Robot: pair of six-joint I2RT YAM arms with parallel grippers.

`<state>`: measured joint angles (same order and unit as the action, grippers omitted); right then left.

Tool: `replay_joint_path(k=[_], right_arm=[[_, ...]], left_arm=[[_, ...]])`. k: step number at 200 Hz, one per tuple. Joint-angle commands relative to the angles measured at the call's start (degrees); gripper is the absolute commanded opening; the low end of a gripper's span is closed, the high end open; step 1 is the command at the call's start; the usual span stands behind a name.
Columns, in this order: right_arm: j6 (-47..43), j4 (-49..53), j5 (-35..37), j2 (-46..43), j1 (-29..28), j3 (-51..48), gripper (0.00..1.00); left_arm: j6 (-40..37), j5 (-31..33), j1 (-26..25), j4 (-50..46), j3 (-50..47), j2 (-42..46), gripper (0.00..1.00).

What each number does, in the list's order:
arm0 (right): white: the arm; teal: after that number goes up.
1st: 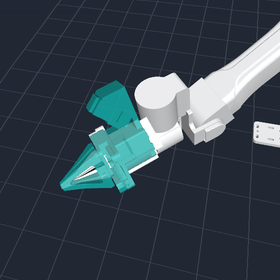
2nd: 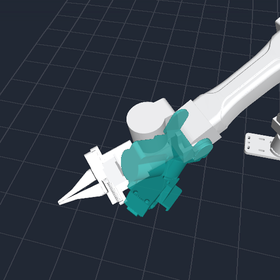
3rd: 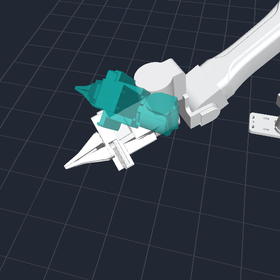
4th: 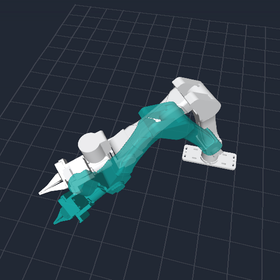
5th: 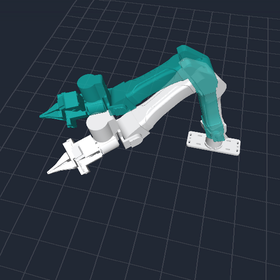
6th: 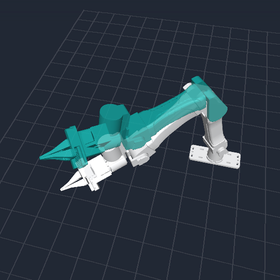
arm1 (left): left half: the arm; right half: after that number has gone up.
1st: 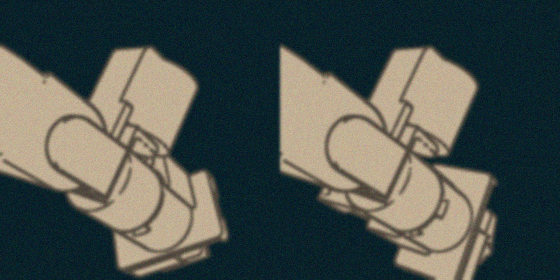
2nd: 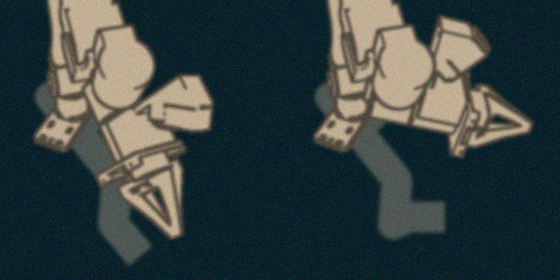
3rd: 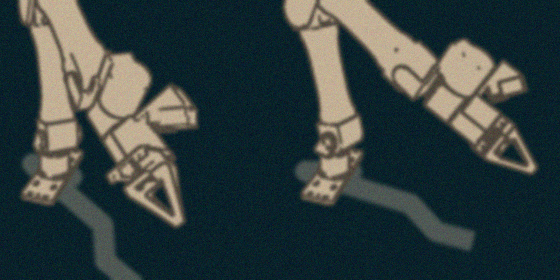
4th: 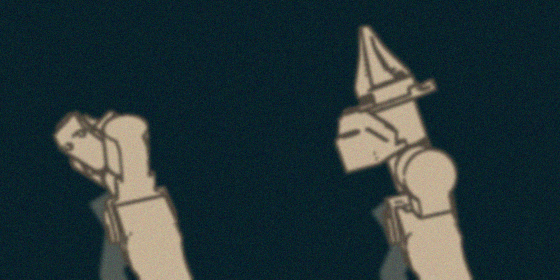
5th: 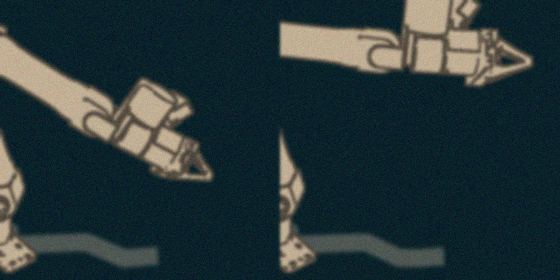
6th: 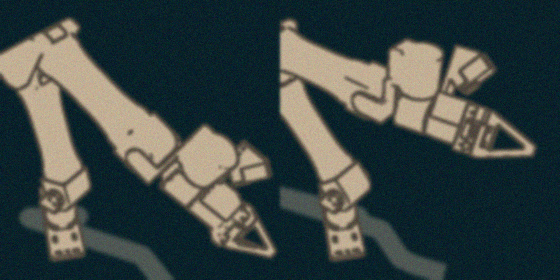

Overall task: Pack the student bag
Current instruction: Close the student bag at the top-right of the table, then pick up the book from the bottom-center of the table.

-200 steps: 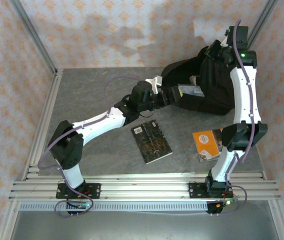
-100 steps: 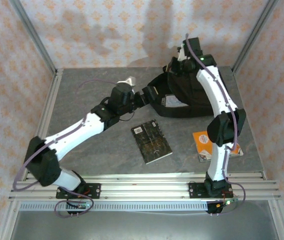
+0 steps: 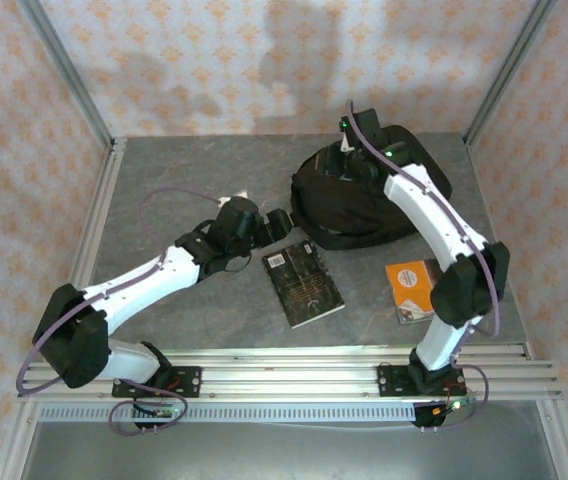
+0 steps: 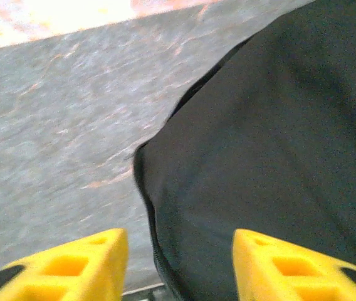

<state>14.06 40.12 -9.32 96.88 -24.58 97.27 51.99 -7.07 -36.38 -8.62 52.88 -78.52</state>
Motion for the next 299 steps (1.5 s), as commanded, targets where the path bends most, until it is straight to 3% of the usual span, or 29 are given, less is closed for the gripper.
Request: replay_joint_path(k=[1,14,37,79,124,191,299], right_arm=[[3.8,-3.0,18.4,-8.7,-0.8,-9.3,0.5],[6.6,-7.1,17.7,-13.5,-1.3,-18.0,0.5],[9.4,-13.1,9.7,-18.5,-2.6,-31.6,0.49],[8.2,-18.4,-1.1,-14.1,-5.6,-43.6,0.49],[8.5,-24.2,-12.5,-7.1,-5.6,-46.3,0.49],[8.0,-26.4,-19.3,1.1,-5.6,-46.4,0.48],[15.6,-31.1,-34.3,-3.1,-5.6,-50.1,0.43]], left_arm=[[-0.1,-3.1,-0.2,0.7,-5.1,0.5,0.92],[0.2,-5.3,-0.3,4.0,-8.9,0.9,0.91],[2.0,-10.2,-0.4,9.9,-14.0,-0.6,0.88],[2.5,-13.6,-1.2,13.8,-16.8,-3.6,0.84],[3.1,-13.1,-1.3,14.2,-16.6,-5.9,0.78],[5.5,-14.2,-1.3,16.7,-16.0,-11.9,0.72],[3.5,-15.5,-1.6,15.3,-13.9,-13.6,0.68]])
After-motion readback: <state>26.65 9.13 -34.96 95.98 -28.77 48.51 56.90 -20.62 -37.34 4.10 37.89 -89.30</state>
